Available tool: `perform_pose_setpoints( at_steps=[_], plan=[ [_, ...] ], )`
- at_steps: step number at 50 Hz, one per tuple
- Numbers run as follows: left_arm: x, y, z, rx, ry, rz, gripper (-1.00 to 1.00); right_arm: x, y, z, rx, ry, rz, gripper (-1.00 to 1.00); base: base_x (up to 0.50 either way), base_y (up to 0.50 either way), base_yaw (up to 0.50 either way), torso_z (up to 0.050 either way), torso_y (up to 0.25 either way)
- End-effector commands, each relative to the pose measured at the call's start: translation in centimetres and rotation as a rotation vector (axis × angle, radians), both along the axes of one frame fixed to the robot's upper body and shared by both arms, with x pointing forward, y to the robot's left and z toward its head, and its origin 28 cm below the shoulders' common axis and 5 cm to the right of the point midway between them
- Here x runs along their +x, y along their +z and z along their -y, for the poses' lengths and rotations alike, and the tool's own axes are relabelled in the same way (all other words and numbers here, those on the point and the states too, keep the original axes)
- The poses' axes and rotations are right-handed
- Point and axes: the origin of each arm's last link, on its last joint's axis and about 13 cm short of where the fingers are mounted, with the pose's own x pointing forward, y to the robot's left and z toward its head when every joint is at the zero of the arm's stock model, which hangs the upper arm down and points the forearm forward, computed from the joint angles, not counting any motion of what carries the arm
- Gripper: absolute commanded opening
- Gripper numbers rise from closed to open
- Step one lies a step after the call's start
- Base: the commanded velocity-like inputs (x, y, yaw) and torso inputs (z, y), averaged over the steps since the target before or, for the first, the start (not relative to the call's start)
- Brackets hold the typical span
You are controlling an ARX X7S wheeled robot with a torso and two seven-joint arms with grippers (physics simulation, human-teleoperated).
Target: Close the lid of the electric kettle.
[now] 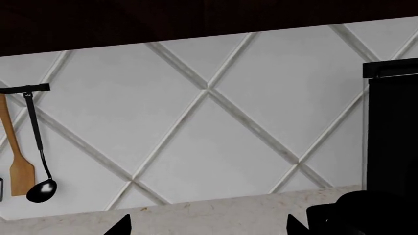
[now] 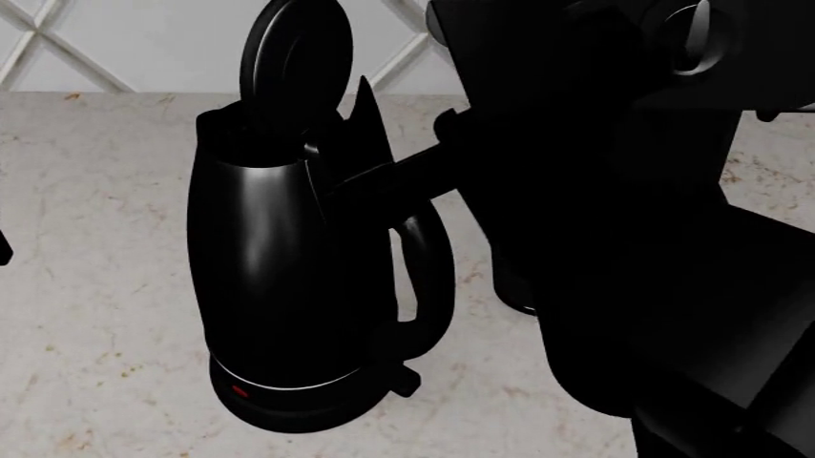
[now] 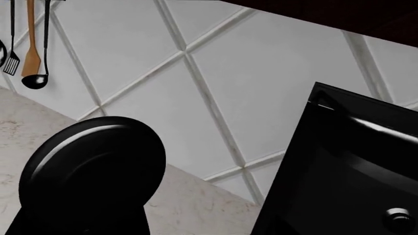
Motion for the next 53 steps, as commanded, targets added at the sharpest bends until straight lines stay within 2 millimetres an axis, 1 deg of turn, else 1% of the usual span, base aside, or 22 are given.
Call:
perform_pose_setpoints(
  at_steps=[1,7,16,25,29,31,35,38,40,43,45,48,53],
  plan=[
    [-0.1,-0.3,-0.3,-0.009,0.011,-0.007,1.0,1.7,-0.1,-1.0,-0.01,0.015,-0.021,1.0,0.0,0.0,0.0,0.0,0.0],
    [0.0,-0.7,-0.3,-0.007,0.015,-0.012,1.0,2.3,-0.2,-1.5,-0.014,0.027,-0.028,1.0,0.0,0.0,0.0,0.0,0.0],
    [-0.2,-0.7,-0.5,-0.009,0.024,-0.012,1.0,3.3,-0.4,-2.2,-0.017,0.037,-0.048,1.0,0.0,0.0,0.0,0.0,0.0],
    [-0.1,-1.2,-0.7,-0.011,0.032,-0.023,1.0,4.7,-0.8,-2.7,-0.002,0.038,-0.068,1.0,0.0,0.0,0.0,0.0,0.0],
    [-0.1,-1.2,-0.7,-0.011,0.035,-0.023,1.0,5.0,-0.8,-3.0,-0.005,0.043,-0.072,1.0,0.01,0.0,0.0,0.0,0.0],
    [0.0,-1.3,-0.8,-0.014,0.038,-0.025,1.0,4.8,-0.6,-2.8,-0.001,0.041,-0.065,1.0,0.01,0.0,0.01,0.0,0.0],
    [0.1,-1.4,-0.8,-0.013,0.035,-0.029,1.0,3.9,0.5,-2.1,0.022,0.032,-0.033,1.0,0.01,0.01,0.01,0.0,0.0],
    [0.0,-1.4,-0.7,-0.012,0.034,-0.029,1.0,2.8,1.3,-1.6,0.039,0.027,0.0,1.0,0.0,0.0,0.0,0.0,0.0],
    [-0.1,-1.4,-0.7,-0.012,0.035,-0.031,1.0,1.7,2.0,-1.1,0.055,0.025,0.028,1.0,0.0,0.0,0.0,0.0,0.0],
    [-0.1,-1.4,-0.7,-0.012,0.035,-0.031,1.0,0.1,2.6,-0.5,0.069,0.017,0.065,1.0,0.0,0.0,0.0,0.0,0.0],
    [-0.1,-1.5,-0.7,-0.012,0.032,-0.032,1.0,-1.3,2.6,0.0,0.075,0.015,0.087,1.0,0.0,0.0,0.0,0.0,0.0],
    [0.0,-1.5,-0.6,-0.011,0.031,-0.034,1.0,-2.7,2.9,0.7,0.087,0.008,0.112,1.0,0.0,0.0,0.0,0.0,0.0],
    [0.0,-1.5,-0.5,-0.01,0.029,-0.034,1.0,-4.5,2.7,1.4,0.105,0.004,0.133,1.0,0.0,0.0,0.0,0.0,0.0]
  ],
)
